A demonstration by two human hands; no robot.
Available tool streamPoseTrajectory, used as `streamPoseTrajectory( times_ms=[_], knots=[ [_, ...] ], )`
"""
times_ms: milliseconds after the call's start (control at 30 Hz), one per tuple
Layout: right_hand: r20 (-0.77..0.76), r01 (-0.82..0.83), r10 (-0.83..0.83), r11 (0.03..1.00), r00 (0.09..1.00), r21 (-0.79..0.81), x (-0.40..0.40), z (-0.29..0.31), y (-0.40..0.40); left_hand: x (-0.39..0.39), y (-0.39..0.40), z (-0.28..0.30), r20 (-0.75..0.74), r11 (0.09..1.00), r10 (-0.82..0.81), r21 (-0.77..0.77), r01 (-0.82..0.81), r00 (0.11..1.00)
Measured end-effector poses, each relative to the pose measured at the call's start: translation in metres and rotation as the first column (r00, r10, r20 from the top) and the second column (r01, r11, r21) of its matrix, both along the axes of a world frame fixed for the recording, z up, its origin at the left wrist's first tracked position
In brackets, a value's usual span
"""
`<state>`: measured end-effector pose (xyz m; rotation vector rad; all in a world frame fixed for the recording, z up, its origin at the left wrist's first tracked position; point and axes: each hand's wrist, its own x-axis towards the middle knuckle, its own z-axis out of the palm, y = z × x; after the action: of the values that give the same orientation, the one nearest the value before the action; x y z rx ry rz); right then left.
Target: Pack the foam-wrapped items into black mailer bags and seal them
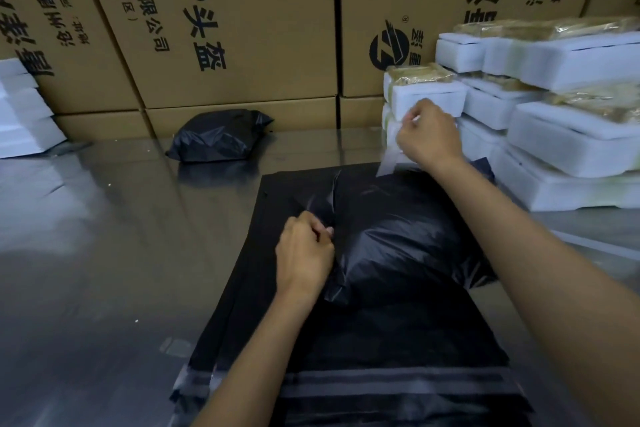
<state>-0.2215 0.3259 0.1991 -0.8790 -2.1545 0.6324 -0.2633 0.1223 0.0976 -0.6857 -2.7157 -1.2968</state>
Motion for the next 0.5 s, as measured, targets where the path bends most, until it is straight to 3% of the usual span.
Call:
streamPoseTrajectory(
  times_ms=[67, 133, 200, 267, 367, 433, 500],
  knots=[
    [-0.146, 0.030, -0.071, 0.963, 0.987, -0.267, 0.013, 0.004, 0.016, 0.004, 0.005, 0.000, -0.042, 0.998, -0.042, -0.049, 0.040, 0.998],
    [-0.323, -0.075, -0.131, 0.828, 0.937, -0.556, 0.029, 0.009, 0.025, 0.004, 0.005, 0.003, -0.048, 0.996, -0.040, -0.079, 0.037, 0.998],
    [-0.391, -0.131, -0.171, 0.762, 0.904, -0.634, 0.044, 0.008, 0.034, 0.003, 0.001, 0.008, -0.055, 0.997, -0.020, -0.073, 0.016, 0.998],
    [-0.361, -0.064, -0.176, 0.823, 0.916, -0.565, 0.057, 0.003, 0.045, 0.005, -0.003, 0.018, -0.134, 0.997, -0.027, 0.065, 0.036, 0.991],
    [-0.207, 0.106, -0.171, 0.951, 0.963, -0.292, 0.079, -0.010, 0.057, 0.018, -0.004, 0.040, -0.331, 0.923, -0.205, 0.248, 0.295, 0.921],
    [-0.110, 0.139, -0.153, 0.983, 0.982, -0.122, 0.095, -0.021, 0.062, 0.031, 0.003, 0.050, -0.385, 0.855, -0.407, 0.158, 0.493, 0.828],
    [-0.048, 0.132, -0.133, 0.991, 0.990, -0.021, 0.110, -0.031, 0.066, 0.043, 0.015, 0.055, -0.314, 0.798, -0.581, -0.039, 0.601, 0.751]
  ],
)
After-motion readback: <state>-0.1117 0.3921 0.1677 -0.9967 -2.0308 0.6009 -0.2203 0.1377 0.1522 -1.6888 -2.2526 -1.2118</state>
